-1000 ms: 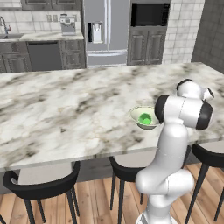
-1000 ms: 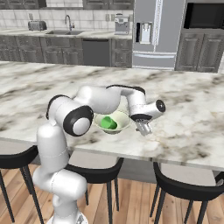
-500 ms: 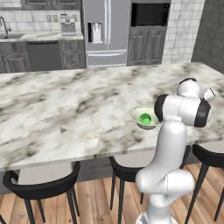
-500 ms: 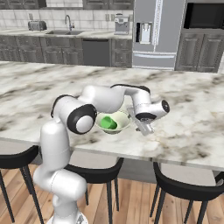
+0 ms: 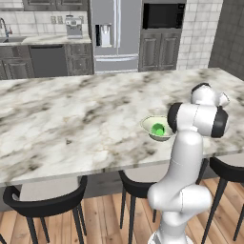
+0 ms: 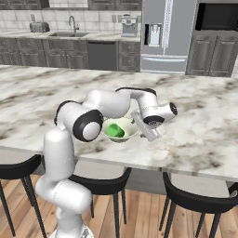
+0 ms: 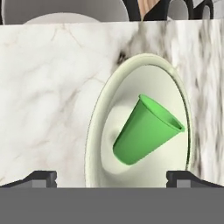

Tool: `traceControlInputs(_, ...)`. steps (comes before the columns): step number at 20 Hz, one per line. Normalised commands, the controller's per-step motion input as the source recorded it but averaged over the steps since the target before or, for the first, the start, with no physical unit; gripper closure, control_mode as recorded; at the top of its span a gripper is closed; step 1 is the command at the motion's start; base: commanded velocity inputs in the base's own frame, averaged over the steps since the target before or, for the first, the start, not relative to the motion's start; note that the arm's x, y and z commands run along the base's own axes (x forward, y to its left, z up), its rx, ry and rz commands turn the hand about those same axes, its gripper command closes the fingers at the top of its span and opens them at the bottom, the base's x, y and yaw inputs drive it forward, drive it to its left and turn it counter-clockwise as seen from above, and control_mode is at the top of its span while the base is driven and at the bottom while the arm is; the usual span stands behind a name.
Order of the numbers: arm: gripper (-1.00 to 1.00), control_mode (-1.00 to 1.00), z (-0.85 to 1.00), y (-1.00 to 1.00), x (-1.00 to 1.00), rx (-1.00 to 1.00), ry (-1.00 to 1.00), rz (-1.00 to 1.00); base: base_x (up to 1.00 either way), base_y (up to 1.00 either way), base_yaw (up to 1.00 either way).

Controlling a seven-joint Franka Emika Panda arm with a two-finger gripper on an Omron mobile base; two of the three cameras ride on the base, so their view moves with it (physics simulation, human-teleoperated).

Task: Place the cup inside the bowl on the dining table and move the bowl to any counter.

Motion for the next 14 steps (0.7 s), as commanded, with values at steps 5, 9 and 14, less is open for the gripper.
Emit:
traceControlInputs(5, -1.0, -1.0, -0.2, 0.0, 0.0, 0.0, 0.0, 0.06, 0.0, 0.0, 0.0)
traceControlInputs(9, -1.0, -1.0, -0.21, 0.01, 0.0, 0.0, 0.0, 0.06, 0.0, 0.0, 0.0)
traceControlInputs(14, -1.0, -1.0, -0.16, 0.01, 0.0, 0.0, 0.0, 0.06, 0.0, 0.0, 0.0)
